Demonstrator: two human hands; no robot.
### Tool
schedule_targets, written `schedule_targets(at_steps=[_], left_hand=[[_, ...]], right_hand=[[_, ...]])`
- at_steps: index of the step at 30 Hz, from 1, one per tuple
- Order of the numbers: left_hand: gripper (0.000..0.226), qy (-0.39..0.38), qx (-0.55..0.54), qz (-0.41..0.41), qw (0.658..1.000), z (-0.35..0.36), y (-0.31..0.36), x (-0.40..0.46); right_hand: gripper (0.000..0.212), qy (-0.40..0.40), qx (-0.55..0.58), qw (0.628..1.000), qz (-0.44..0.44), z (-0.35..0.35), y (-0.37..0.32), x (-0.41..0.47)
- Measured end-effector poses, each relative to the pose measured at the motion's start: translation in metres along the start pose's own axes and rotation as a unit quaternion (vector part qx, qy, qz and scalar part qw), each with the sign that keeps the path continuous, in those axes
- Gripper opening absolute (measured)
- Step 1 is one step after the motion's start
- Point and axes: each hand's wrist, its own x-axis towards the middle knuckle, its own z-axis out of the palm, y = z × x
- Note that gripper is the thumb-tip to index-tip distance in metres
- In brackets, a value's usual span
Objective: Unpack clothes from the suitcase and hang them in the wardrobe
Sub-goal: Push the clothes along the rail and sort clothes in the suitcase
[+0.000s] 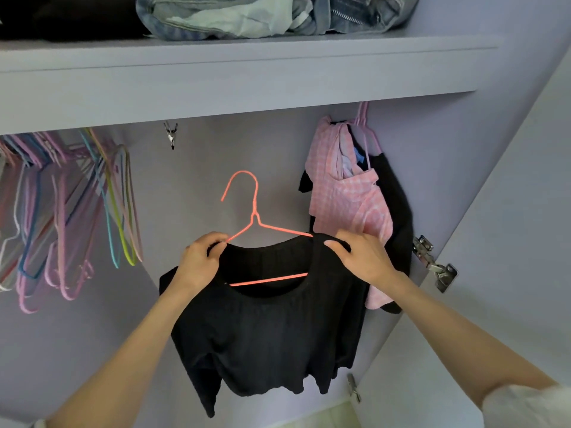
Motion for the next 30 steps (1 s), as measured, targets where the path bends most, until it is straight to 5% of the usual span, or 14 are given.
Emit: schedule_targets(at_steps=[3,10,18,22,30], left_hand=[[0.037,0.018,-0.003,0.013,1.000,0.003,0.007,0.004],[0.035,0.101,0.095,0.191,0.972,0.006,0.052,-0.002],[0.050,0.281,0.242,0.395,0.841,0.001,0.126,-0.005],[0.065,0.344,0.328,0.385,0.791,-0.012,0.152,0.001],[0.083,0.352,0.396,0.311,0.789,-0.031,0.152,0.016]], right_hand=[[0.038,0.046,-0.037,0.998,0.033,-0.002,0.005,-0.002],[0.039,0.103,-0.085,0.976,0.172,-0.019,0.011,-0.001],[0.038,0.186,0.050,0.953,0.235,-0.041,0.015,0.022],[0.037,0.205,0.103,0.942,0.244,-0.064,0.009,0.047],[0.040,0.158,0.098,0.948,0.259,-0.090,-0.008,0.083]])
